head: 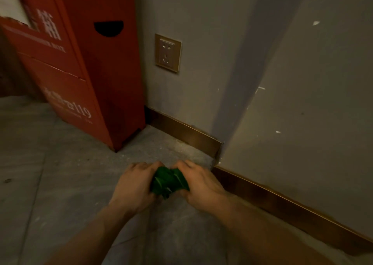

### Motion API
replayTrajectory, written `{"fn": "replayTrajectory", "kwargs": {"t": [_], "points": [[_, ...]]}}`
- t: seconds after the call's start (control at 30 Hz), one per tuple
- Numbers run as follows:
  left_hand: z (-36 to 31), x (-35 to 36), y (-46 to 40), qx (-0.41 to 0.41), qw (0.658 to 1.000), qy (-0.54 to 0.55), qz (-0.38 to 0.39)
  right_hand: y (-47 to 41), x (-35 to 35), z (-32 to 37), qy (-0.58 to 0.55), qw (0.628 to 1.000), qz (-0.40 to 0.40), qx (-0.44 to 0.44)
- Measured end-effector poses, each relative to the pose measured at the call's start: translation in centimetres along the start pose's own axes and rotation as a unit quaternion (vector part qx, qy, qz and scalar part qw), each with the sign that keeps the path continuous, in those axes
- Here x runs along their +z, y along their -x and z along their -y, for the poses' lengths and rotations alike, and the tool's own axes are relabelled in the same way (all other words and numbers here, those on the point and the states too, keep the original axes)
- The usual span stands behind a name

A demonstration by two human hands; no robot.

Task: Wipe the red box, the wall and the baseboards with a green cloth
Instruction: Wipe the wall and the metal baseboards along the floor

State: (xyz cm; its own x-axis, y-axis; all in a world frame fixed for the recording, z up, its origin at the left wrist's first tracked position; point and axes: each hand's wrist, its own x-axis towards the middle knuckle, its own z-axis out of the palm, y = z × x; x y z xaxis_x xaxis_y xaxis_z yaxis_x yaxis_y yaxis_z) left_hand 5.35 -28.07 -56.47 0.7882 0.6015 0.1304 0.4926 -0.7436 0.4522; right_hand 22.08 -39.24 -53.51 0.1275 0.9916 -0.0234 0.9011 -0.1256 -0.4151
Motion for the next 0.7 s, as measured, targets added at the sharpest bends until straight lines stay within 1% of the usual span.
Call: {"fn": "replayTrajectory", "kwargs": {"t": [0.1, 0.2, 0.33, 0.53, 0.7], "points": [[-0.7, -1.4, 0.3, 0.021, 0.997, -0.068, 0.001, 0.6, -0.7, 0.2, 0.025, 0.999, -0.026, -0.025], [-1.3, -2.5, 1.0, 0.034, 0.993, -0.112, -0.008, 1.1, -1.2, 0.7, 0.044, 0.997, -0.046, -0.039], [-2.1, -3.3, 1.8, 0.040, 0.984, -0.174, -0.013, 1.8, -1.6, 1.4, 0.089, 0.994, -0.049, -0.045], [-3.3, -4.3, 3.4, 0.029, 0.976, -0.218, -0.008, 3.3, -2.4, 2.5, 0.121, 0.990, -0.036, -0.059], [-4.1, -4.5, 4.2, 0.029, 0.971, -0.236, -0.001, 4.4, -3.1, 2.9, 0.122, 0.990, -0.027, -0.065]]}}
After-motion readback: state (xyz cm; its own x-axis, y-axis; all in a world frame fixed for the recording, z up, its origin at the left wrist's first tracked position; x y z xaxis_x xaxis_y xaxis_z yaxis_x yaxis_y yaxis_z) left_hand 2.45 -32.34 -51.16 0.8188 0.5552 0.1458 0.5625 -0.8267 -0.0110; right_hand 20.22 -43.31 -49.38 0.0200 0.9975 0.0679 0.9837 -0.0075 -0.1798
